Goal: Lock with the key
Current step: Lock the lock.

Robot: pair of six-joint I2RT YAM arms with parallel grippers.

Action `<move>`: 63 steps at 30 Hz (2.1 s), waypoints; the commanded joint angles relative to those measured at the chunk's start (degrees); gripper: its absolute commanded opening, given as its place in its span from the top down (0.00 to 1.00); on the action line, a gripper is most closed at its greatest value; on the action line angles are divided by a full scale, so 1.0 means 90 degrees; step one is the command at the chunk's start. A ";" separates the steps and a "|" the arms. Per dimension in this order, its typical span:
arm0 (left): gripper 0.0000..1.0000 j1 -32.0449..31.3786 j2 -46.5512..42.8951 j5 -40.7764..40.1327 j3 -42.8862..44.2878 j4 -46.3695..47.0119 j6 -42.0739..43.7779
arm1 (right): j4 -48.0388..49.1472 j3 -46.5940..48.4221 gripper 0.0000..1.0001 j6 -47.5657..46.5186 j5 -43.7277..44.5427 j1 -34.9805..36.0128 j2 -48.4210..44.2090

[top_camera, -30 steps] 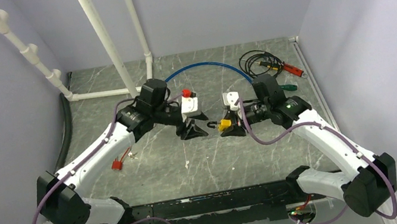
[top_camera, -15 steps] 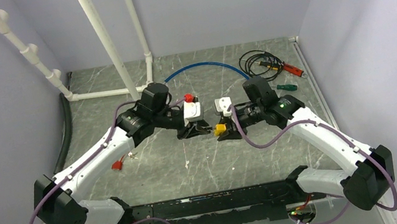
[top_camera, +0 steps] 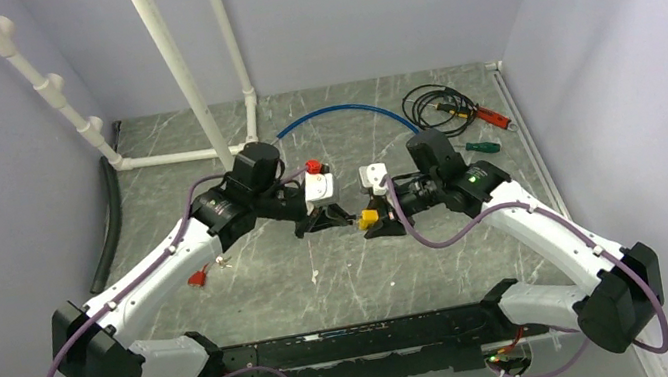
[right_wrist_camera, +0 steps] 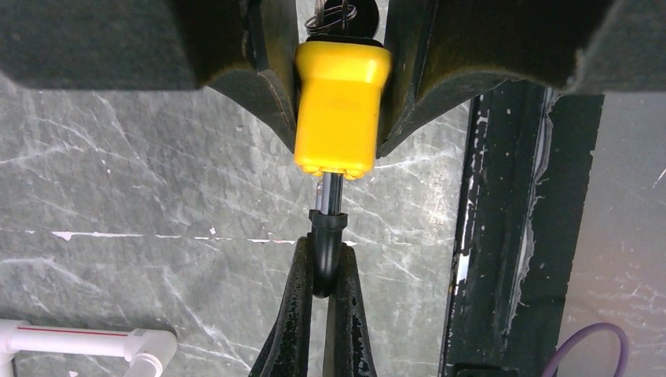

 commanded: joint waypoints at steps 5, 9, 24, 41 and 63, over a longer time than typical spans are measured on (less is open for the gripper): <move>1.00 -0.0052 -0.0075 0.0517 -0.0038 0.0131 -0.0452 | 0.0837 0.0141 1.00 0.0110 0.0067 0.0063 0.0010; 1.00 -0.0056 0.0000 0.0564 -0.0026 0.0262 -0.0595 | 0.0930 0.0270 1.00 0.0056 0.0059 0.0119 0.0149; 1.00 -0.0088 0.0156 0.0293 -0.0020 0.0650 -0.1250 | 0.1294 0.0785 1.00 0.0446 0.0055 0.0334 0.0499; 1.00 0.1005 -0.0098 0.1002 0.1197 0.1283 -0.3469 | 0.0842 0.0603 0.08 0.2001 -0.0565 -0.1307 -0.0183; 1.00 0.1088 0.0700 0.0865 0.2204 0.3284 -0.5988 | 0.5928 -0.0201 0.21 0.6765 -0.0576 -0.0977 -0.0227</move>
